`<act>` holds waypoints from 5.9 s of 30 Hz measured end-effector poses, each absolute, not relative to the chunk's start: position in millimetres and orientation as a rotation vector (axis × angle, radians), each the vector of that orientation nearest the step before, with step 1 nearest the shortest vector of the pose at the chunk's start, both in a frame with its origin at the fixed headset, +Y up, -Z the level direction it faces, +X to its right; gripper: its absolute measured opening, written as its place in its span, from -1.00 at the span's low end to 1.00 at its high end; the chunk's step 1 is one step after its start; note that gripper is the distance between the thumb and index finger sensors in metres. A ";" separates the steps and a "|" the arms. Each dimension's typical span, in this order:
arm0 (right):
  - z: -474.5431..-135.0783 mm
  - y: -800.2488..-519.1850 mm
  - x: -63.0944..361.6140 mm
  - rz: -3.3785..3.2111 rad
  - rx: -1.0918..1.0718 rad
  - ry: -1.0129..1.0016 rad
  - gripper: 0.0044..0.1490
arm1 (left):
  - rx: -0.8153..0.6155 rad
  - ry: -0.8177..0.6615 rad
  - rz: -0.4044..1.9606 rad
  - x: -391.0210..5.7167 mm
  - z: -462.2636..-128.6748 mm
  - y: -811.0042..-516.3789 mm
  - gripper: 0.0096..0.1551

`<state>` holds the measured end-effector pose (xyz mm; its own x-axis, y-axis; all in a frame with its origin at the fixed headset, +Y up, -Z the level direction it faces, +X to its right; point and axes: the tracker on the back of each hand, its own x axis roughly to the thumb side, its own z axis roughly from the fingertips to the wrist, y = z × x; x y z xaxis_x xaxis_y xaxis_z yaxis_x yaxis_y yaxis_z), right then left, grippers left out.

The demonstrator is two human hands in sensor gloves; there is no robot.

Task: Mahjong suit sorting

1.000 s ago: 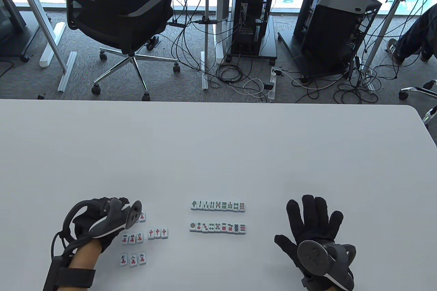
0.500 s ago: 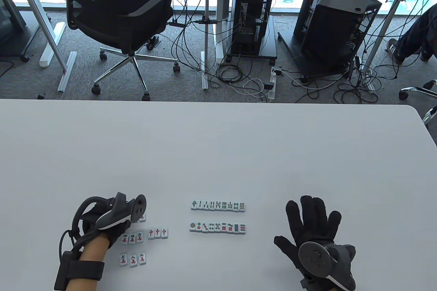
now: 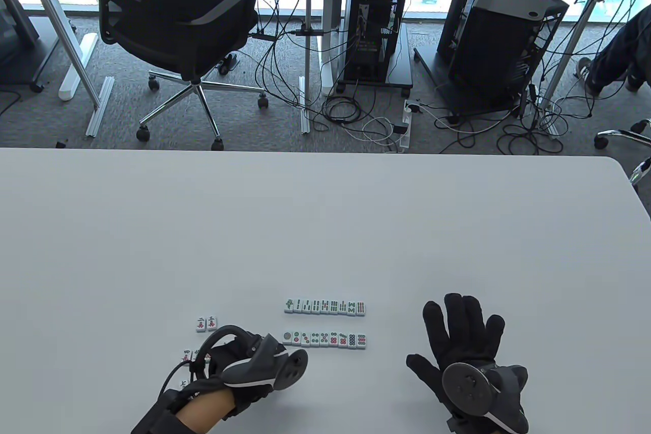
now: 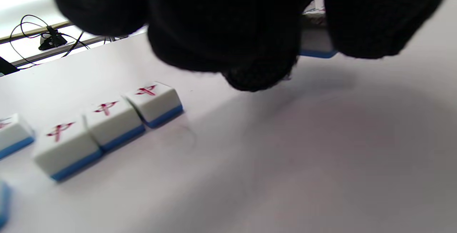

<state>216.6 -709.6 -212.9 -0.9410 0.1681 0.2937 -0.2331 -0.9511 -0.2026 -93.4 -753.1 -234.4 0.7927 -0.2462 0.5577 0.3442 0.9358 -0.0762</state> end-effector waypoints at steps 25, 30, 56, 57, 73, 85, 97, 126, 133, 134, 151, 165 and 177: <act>-213.2 -709.2 215.2 2.883 0.421 -0.323 0.11 | -0.220 -0.055 -0.465 -221.7 -302.4 -735.6 -0.25; -213.2 -708.7 214.7 2.879 0.427 -0.317 0.11 | -0.283 -0.047 -0.452 -227.9 -306.7 -760.9 -0.24; -213.7 -709.1 213.6 2.883 0.420 -0.283 0.11 | -0.077 -0.490 -0.304 -73.7 -241.4 -722.4 -0.28; -213.6 -709.1 213.4 2.884 0.420 -0.282 0.11 | -0.090 -0.503 -0.315 -67.6 -238.6 -728.0 -0.28; -213.8 -709.8 212.3 2.883 0.426 -0.261 0.11 | -0.198 -0.477 -0.450 -63.9 -233.5 -763.3 -0.29; -214.4 -710.2 211.9 2.884 0.422 -0.240 0.11 | -0.142 -0.391 -0.266 -98.3 -241.9 -722.7 -0.25; -215.0 -710.3 211.7 2.879 0.422 -0.234 0.10 | -0.109 -0.039 -0.371 -210.7 -293.3 -717.6 -0.31; -215.8 -711.5 211.1 2.873 0.426 -0.215 0.10 | -0.125 -0.348 -0.183 -98.7 -271.0 -723.2 -0.28; -215.7 -711.9 210.9 2.879 0.425 -0.204 0.10 | -0.153 -0.531 -0.340 -48.0 -232.6 -745.8 -0.28; -215.7 -711.9 210.9 2.876 0.425 -0.205 0.10 | -0.157 -0.537 -0.351 -46.4 -231.3 -747.9 -0.28; -215.7 -712.9 210.4 2.880 0.422 -0.191 0.10 | -0.162 -0.455 -0.450 -68.3 -234.5 -739.1 -0.23; -217.0 -713.3 212.2 2.887 0.390 -0.177 0.10 | -0.243 -0.053 -0.380 -218.4 -253.3 -728.5 -0.18; -218.1 -714.0 212.1 2.897 0.377 -0.150 0.10 | -0.257 -0.100 -0.432 -240.1 -249.4 -764.3 -0.26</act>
